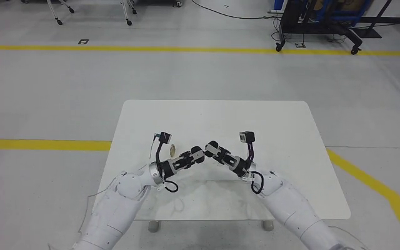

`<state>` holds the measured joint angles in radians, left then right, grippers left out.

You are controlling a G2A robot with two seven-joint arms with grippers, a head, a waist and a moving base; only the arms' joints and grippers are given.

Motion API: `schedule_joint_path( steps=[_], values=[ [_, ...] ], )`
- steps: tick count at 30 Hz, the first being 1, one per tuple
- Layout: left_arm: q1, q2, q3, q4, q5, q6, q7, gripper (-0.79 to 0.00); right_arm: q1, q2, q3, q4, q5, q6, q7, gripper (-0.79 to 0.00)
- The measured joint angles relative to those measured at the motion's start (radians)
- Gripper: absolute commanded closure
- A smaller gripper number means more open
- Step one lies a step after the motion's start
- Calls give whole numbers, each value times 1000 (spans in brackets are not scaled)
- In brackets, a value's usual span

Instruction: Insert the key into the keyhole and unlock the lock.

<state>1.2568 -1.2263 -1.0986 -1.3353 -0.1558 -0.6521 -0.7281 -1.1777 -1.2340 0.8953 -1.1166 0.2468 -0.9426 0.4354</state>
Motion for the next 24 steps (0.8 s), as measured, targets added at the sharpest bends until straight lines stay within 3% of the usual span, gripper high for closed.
schedule_joint_path(
  steps=[16, 18, 19, 21, 24],
  values=[
    [10, 7, -33, -3, -47, -3, 43, 0, -23, 5, 19, -12, 18, -8, 74, 0],
    [10, 8, -32, -3, -50, -4, 39, -191, -23, 6, 21, -13, 19, -7, 79, 0],
    [9, 8, -31, -3, -53, -6, 36, -234, -24, 6, 23, -14, 20, -6, 80, 0],
    [8, 9, -31, -2, -56, -7, 30, -286, -25, 7, 26, -17, 20, -4, 83, 0],
    [6, 10, -27, -1, -59, -10, 15, -296, -25, 7, 29, -22, 20, -1, 85, 0]
  ],
)
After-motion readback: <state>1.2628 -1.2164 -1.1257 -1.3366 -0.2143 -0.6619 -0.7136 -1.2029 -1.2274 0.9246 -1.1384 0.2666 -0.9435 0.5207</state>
